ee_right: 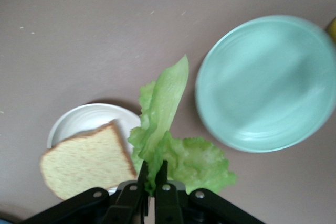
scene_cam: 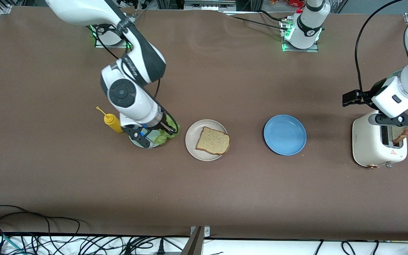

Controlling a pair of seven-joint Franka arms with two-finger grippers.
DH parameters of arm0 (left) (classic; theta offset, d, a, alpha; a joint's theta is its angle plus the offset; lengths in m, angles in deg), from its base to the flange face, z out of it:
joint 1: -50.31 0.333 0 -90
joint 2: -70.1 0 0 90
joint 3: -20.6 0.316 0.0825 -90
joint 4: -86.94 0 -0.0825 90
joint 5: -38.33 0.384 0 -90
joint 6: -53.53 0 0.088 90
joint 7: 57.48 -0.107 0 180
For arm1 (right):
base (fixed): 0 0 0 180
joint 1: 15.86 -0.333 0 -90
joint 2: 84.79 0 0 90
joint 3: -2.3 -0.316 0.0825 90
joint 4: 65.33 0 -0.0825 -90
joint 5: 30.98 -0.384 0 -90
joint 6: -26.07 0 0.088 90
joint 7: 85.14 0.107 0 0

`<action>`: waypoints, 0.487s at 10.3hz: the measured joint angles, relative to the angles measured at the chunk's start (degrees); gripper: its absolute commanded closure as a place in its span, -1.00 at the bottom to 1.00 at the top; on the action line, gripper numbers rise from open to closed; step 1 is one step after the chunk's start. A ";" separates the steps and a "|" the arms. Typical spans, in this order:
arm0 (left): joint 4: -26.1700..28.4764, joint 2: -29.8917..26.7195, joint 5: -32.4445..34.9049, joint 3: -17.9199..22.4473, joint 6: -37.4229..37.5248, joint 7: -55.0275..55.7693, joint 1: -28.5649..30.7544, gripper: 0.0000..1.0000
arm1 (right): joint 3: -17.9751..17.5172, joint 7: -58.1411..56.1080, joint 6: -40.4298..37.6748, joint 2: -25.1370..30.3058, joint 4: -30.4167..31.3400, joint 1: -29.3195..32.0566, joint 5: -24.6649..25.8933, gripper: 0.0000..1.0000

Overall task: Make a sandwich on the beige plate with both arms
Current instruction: 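Lift the lettuce with the right gripper and carry it over the bread, then lower the lettuce onto the bread and open the right gripper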

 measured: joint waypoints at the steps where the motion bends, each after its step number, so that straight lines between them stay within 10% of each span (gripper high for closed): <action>1: -0.01 0.00 0.00 0.01 0.00 0.00 0.02 -1.00 | 0.01 7.42 5.64 -2.22 0.03 -1.87 -0.07 0.91; 5: 0.00 0.07 0.00 -0.03 -0.01 0.00 0.04 -1.00 | 0.02 27.12 21.49 -8.52 -0.57 -6.99 -0.07 0.62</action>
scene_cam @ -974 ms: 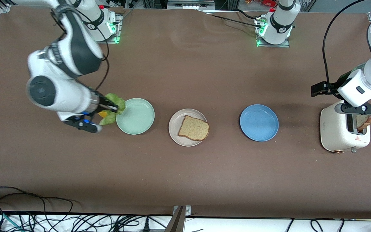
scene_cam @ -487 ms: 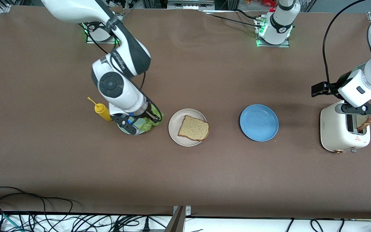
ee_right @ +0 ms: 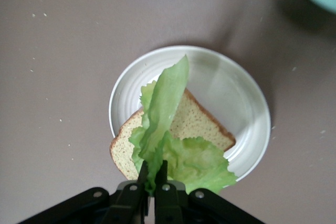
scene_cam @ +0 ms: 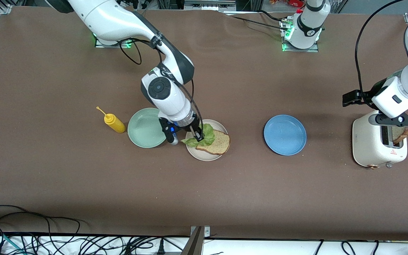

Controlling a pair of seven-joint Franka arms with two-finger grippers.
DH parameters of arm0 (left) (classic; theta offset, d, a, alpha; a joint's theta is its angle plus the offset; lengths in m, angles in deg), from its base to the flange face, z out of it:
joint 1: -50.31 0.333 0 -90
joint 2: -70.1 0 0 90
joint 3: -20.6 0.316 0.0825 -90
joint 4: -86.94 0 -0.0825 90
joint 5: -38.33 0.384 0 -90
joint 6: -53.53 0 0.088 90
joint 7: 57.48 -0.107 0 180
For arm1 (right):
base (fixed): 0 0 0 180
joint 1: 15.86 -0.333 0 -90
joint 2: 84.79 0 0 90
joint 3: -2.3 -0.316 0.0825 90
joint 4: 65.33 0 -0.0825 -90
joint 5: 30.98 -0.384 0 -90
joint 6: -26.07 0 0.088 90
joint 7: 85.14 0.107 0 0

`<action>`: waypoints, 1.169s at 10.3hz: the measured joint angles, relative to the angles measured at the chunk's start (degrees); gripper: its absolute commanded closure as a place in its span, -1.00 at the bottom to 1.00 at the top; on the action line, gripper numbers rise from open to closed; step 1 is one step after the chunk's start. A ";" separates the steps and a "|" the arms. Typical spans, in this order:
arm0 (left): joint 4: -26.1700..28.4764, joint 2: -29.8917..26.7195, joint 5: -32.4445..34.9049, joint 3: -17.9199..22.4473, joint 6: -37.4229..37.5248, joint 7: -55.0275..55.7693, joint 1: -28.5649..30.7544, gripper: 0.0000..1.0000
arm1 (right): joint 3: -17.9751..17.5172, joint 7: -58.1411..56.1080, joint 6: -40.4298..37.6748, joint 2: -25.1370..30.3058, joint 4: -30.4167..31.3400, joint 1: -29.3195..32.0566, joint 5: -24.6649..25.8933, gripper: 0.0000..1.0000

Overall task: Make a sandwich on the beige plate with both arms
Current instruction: 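Lower the lettuce onto the bread and open the right gripper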

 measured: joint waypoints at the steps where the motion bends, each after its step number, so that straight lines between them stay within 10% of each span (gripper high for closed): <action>1: 0.00 0.01 0.00 -0.01 0.00 0.00 0.00 -1.00 | 0.00 0.92 1.22 -0.88 -0.59 -0.27 0.00 0.42; 2: 0.00 0.02 0.00 -0.02 0.00 0.00 0.00 -1.00 | 0.00 1.31 2.76 -1.52 -0.89 -0.33 0.00 -0.45; 4: 0.00 0.03 0.00 -0.03 0.00 0.00 -0.01 -1.00 | 0.01 1.43 5.26 -2.27 -1.05 -0.35 0.00 -1.00; 12: 0.00 0.07 0.03 -0.02 -0.01 0.00 0.00 -1.00 | 1.11 -0.64 -0.66 -1.71 -3.06 -0.90 5.75 -1.00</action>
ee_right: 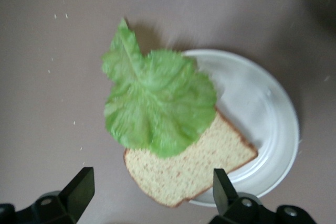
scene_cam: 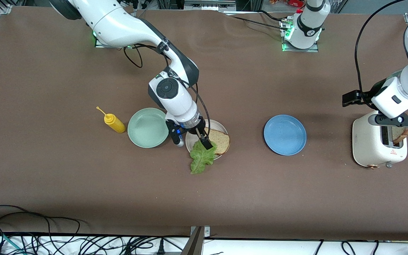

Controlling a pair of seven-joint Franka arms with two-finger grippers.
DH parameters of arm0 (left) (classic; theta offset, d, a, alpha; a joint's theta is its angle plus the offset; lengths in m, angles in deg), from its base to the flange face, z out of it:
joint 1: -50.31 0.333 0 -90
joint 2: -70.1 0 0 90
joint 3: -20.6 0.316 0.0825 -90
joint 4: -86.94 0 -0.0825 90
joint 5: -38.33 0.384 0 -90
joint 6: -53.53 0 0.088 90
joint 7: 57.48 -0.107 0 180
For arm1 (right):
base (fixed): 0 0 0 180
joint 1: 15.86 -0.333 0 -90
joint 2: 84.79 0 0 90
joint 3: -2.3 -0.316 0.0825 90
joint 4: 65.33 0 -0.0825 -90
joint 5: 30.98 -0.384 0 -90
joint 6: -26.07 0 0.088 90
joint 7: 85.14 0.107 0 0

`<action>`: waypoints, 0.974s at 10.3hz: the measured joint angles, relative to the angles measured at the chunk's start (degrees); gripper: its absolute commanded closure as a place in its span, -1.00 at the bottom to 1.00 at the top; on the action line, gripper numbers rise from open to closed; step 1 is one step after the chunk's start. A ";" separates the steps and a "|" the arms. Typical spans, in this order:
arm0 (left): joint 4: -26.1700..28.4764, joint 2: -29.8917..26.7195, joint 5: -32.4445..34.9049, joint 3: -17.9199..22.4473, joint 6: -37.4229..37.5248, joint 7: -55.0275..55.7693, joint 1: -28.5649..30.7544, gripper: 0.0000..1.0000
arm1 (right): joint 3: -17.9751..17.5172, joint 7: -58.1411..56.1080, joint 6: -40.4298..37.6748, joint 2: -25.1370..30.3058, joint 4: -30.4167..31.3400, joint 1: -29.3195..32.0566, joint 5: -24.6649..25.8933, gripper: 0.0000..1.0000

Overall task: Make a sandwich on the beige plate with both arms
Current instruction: 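Lower the lettuce onto the bread and open the right gripper, then move the right gripper back toward the yellow mustard bottle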

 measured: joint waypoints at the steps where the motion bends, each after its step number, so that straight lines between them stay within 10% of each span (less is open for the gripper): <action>1: 0.00 0.01 1.06 -0.03 -0.03 0.00 -0.02 -1.00 | 0.52 -2.36 -2.35 0.85 -0.36 0.07 0.69 -1.00; 10: 0.28 0.73 3.12 0.11 -0.73 0.00 1.47 -1.00 | 11.23 -41.85 -30.09 11.60 -0.24 1.58 1.20 -1.00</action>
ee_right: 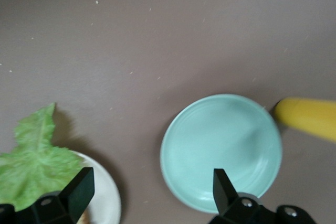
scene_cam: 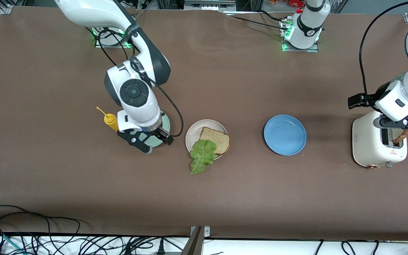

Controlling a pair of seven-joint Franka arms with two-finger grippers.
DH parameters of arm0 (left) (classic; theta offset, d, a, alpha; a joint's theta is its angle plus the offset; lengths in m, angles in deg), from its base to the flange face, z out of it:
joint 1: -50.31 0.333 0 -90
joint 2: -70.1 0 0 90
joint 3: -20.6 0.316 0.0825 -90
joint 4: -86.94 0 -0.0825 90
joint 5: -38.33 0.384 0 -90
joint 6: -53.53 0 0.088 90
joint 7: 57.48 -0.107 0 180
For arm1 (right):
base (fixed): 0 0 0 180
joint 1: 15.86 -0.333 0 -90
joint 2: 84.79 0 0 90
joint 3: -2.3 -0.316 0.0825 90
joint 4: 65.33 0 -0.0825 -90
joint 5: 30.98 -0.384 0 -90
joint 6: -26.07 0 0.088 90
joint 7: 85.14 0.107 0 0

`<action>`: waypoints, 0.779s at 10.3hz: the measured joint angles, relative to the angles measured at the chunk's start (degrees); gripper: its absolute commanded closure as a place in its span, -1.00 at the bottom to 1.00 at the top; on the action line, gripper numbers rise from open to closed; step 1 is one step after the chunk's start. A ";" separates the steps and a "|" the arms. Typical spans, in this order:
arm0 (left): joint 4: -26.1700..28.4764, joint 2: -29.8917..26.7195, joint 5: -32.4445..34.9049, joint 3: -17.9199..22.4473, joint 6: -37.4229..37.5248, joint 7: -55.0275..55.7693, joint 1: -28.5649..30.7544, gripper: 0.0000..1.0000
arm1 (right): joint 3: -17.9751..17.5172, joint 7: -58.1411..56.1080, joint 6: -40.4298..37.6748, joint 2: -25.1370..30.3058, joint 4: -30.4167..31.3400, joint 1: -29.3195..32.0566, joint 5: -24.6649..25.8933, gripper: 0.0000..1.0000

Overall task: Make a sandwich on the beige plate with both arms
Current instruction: 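Move the right gripper back toward the yellow mustard bottle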

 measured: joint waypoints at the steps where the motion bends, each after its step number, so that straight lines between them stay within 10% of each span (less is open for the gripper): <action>1: 0.04 0.07 0.41 0.00 -0.40 -0.44 0.54 -1.00 | 1.62 -4.39 -0.48 1.15 0.79 0.06 -0.01 -1.00; 8: 0.79 1.58 1.36 0.04 -3.49 -4.18 3.87 -1.00 | 14.95 -44.04 -1.32 16.36 17.53 0.62 -1.32 -1.00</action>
